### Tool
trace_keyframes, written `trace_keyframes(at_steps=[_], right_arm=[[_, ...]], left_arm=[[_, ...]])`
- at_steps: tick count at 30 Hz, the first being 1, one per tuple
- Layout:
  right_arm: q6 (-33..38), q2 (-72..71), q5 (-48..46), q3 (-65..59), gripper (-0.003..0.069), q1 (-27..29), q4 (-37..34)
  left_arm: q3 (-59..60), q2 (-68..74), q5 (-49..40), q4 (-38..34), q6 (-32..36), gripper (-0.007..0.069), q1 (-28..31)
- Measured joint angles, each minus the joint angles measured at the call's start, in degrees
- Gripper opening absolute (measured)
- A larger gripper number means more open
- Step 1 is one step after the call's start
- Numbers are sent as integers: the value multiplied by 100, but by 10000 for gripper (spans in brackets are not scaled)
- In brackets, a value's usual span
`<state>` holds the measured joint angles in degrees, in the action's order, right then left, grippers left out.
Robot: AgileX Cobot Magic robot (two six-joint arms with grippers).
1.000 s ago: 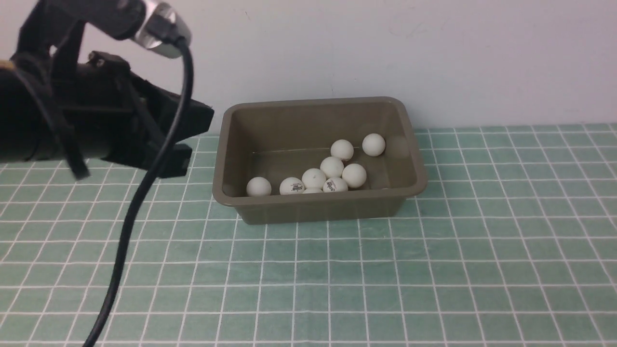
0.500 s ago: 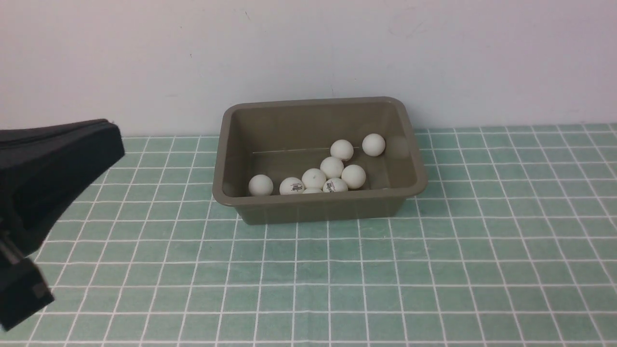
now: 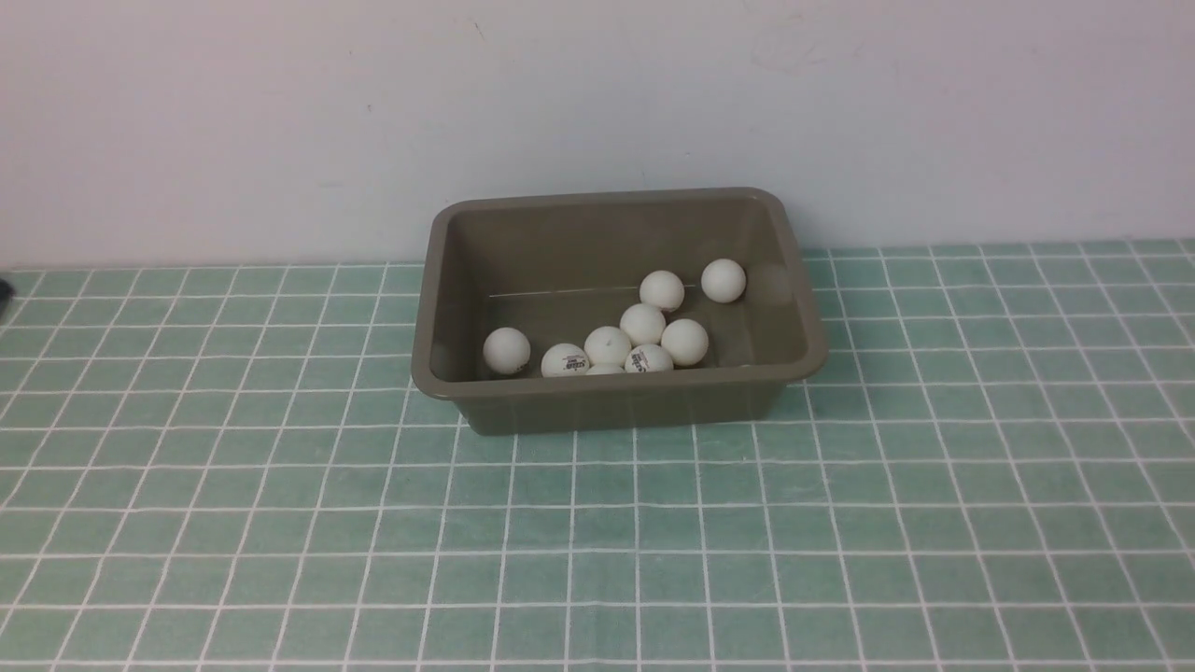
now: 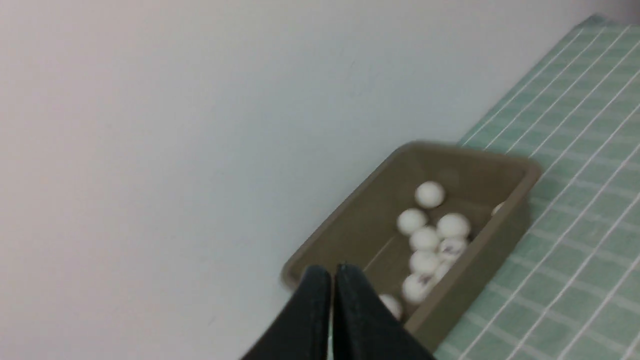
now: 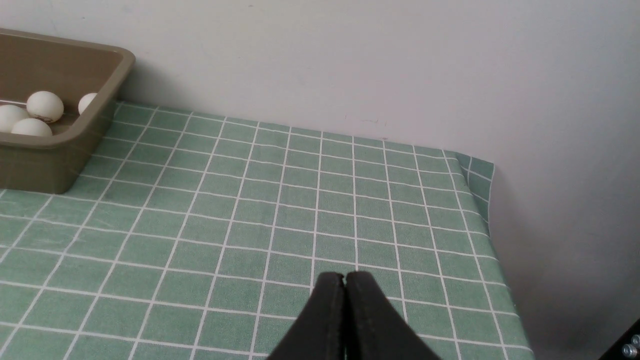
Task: Put the table tennis balls in the box on the green coffee tablecloth.
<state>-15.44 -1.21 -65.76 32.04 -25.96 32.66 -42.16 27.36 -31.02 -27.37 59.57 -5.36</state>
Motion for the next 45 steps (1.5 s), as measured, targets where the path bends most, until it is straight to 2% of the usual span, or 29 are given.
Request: trace_keyframes(at_steps=[3,4,6,10,17,22,27,32,34,36,38,41,45], right_arm=[[0,0,0,0,-17,0,0],[0,0,0,0,-17,0,0],[0,0,0,0,-17,0,0],[0,0,0,0,-17,0,0],[0,0,0,0,-17,0,0],[0,0,0,0,-17,0,0],[0,0,0,0,-17,0,0],[0,0,0,0,-17,0,0],[0,0,0,0,-17,0,0],[0,0,0,0,-17,0,0],[0,0,0,0,-17,0,0],[0,0,0,0,-17,0,0],[0,0,0,0,-17,0,0]], left_arm=[[103,-215,0,358,-152,-4,483],[279,-453,0,563,-336,-4,799],[663,-868,0,754,-629,-4,1059],[1285,-1550,0,929,-869,-4,1131],[2264,-2617,51,989,-891,-4,1144],[2543,-2749,156,964,-937,-4,1144],[2723,-2749,237,908,-1435,-4,1144],[3201,-2804,268,1644,-3208,-4,1149],[3501,-2804,268,2514,-4739,-4,1149],[3731,-2806,264,3179,-5859,-4,1155],[3942,-2806,285,3545,-6714,-4,1155],[4243,-2806,368,3806,-7313,-4,1155],[4329,-2806,713,3845,-7500,-4,1155]])
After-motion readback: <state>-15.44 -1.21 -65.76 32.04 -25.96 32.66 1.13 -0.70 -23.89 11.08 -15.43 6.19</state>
